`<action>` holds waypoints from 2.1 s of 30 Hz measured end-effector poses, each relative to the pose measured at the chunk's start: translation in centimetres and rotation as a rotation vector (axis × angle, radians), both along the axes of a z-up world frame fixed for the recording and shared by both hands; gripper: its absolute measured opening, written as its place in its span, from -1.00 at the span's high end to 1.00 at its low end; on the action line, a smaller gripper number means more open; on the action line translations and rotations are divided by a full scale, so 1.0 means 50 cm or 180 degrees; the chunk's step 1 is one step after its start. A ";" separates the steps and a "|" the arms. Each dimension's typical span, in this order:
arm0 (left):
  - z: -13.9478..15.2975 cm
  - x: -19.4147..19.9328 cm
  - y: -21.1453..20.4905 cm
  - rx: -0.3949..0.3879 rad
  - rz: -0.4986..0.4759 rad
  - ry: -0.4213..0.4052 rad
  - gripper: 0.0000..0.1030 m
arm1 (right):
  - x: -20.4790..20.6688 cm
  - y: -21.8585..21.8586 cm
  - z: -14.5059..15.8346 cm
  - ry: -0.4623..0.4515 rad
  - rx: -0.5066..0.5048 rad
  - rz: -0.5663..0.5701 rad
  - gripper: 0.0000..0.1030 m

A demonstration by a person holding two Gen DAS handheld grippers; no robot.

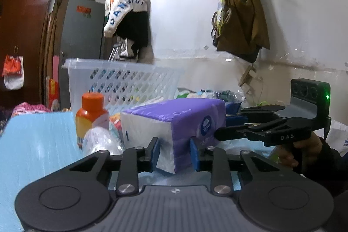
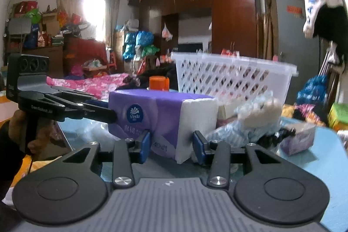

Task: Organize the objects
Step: 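Lift the purple tissue pack with both grippers and carry it over the white basket, then lower the tissue pack into the basket and open both grippers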

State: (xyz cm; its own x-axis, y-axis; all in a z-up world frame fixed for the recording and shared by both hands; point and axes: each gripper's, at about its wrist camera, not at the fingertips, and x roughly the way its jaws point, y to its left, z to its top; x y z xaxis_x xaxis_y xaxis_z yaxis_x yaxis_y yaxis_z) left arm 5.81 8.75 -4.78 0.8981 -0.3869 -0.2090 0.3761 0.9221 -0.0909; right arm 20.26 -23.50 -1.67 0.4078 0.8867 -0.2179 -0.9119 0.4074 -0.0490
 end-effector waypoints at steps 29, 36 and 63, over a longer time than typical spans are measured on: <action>0.274 0.293 0.015 0.0281 0.0299 -0.0298 0.37 | 0.241 0.149 0.187 -0.0310 -0.0187 -0.0295 0.14; 0.255 0.372 0.031 0.0316 0.0378 0.0005 0.37 | 0.288 0.176 0.158 -0.0139 -0.0401 -0.0366 0.14; 0.223 0.405 0.038 0.0523 0.0743 0.0216 -0.60 | 0.301 0.150 0.170 -0.0054 -0.0496 -0.0801 -0.95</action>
State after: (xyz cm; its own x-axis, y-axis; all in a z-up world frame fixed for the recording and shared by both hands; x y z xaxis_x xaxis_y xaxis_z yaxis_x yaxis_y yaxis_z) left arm 26.06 10.64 6.39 0.9407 -0.1276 -0.3142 0.1503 0.9874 0.0491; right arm 35.31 -16.00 6.85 0.6153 0.7136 -0.3348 -0.7817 0.6070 -0.1430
